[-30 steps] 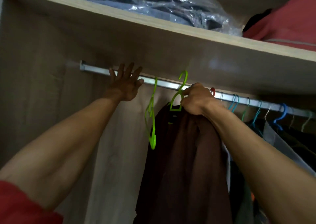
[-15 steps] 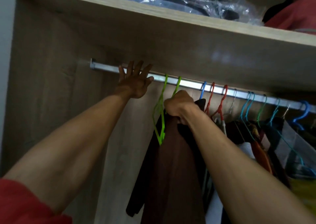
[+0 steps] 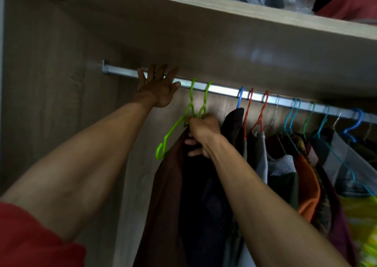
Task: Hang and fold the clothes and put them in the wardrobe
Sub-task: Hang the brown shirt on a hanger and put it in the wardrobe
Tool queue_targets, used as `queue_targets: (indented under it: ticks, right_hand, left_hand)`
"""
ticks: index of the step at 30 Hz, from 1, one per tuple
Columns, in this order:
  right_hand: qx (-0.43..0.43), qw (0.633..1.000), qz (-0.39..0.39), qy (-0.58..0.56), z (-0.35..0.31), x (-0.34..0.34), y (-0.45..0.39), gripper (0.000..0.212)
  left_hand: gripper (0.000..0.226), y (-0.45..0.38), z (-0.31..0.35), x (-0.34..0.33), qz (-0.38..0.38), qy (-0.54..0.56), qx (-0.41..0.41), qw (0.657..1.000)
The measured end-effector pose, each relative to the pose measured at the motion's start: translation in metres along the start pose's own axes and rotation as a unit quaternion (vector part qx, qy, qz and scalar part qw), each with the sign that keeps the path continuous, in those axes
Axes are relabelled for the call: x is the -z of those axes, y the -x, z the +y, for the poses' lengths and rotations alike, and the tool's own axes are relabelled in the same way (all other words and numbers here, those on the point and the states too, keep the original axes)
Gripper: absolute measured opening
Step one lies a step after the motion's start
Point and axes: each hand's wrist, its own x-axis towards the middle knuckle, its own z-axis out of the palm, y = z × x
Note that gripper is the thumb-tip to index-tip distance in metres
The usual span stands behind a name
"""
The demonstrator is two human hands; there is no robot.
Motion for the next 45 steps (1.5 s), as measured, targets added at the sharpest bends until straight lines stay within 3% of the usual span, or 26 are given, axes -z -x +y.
queue_targets:
  ticks: [5, 11, 16, 19, 22, 25, 28, 38, 45]
  right_hand:
    - [0.033, 0.985, 0.032, 0.167, 0.009, 0.01, 0.001, 0.072]
    - [0.065, 0.956, 0.021, 0.286, 0.007, 0.029, 0.001, 0.06]
    - [0.074, 0.943, 0.008, 0.325, 0.002, 0.029, 0.003, 0.061]
    - [0.148, 0.915, 0.101, 0.36, -0.013, 0.023, 0.008, 0.056]
    - [0.231, 0.919, 0.137, 0.288, -0.035, 0.012, 0.007, 0.049]
    - [0.183, 0.934, 0.075, 0.297, -0.048, 0.002, 0.005, 0.054]
    - [0.158, 0.908, 0.071, 0.382, -0.049, 0.001, 0.007, 0.053]
    - [0.128, 0.85, 0.069, 0.506, -0.039, 0.001, 0.007, 0.044]
    - [0.158, 0.894, 0.087, 0.411, -0.046, 0.009, 0.008, 0.045]
  left_hand:
    - [0.057, 0.001, 0.0, 0.0, -0.003, 0.002, 0.003, 1.0]
    - [0.057, 0.0, -0.001, -0.001, -0.002, 0.002, 0.0, 1.0]
    - [0.058, 0.0, -0.003, 0.002, -0.008, 0.001, -0.001, 1.0]
    - [0.058, 0.002, -0.002, 0.003, -0.009, 0.002, 0.0, 1.0]
    - [0.058, 0.003, -0.001, 0.005, -0.01, 0.009, -0.004, 1.0]
    - [0.058, 0.004, -0.002, 0.006, -0.013, 0.011, -0.005, 1.0]
    - [0.058, 0.003, -0.003, 0.006, -0.015, 0.01, -0.003, 1.0]
    - [0.056, 0.002, -0.003, 0.005, -0.011, 0.002, -0.001, 1.0]
    - [0.057, 0.001, -0.004, 0.003, -0.011, 0.004, -0.001, 1.0]
